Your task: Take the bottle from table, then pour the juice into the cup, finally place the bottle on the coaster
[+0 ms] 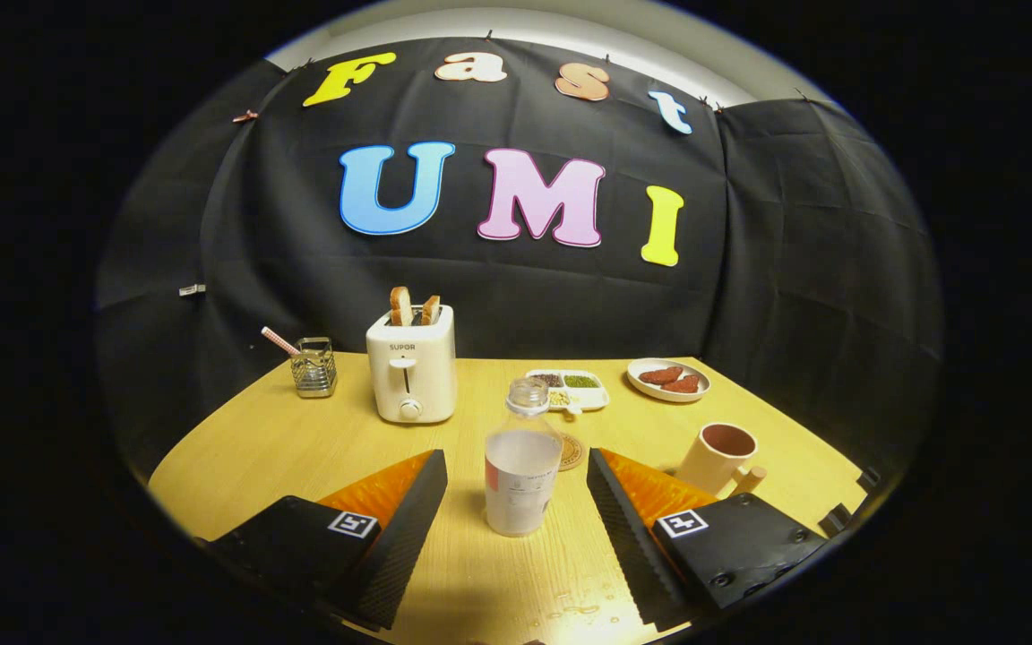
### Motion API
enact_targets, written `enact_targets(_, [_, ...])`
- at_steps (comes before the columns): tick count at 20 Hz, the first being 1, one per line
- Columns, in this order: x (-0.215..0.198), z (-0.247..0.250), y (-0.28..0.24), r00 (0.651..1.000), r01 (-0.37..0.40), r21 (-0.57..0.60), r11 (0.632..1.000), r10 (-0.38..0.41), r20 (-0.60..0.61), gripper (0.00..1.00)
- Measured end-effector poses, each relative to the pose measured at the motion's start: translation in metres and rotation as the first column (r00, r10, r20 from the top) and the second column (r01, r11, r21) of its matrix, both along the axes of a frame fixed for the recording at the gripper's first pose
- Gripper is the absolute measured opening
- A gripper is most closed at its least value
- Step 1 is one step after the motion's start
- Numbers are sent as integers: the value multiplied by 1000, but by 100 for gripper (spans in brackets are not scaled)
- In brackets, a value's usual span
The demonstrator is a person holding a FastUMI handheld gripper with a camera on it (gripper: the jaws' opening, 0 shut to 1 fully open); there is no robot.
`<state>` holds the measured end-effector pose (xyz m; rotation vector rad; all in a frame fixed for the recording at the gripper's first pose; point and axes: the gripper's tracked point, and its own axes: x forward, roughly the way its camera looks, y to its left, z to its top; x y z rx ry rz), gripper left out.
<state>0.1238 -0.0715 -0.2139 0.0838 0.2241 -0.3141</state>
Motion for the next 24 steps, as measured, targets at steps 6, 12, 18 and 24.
enact_targets(6, [31, -30, -11, 999, 33, 7, 999, -33, -11, 97])
enact_targets(12, [61, -59, -33, 996, 47, -88, 995, -53, -69, 97])
enact_targets(18, [83, -71, -34, 996, 63, -59, 996, -66, -66, 96])
enact_targets(24, [89, -69, -33, 996, 76, -32, 997, -77, -45, 81])
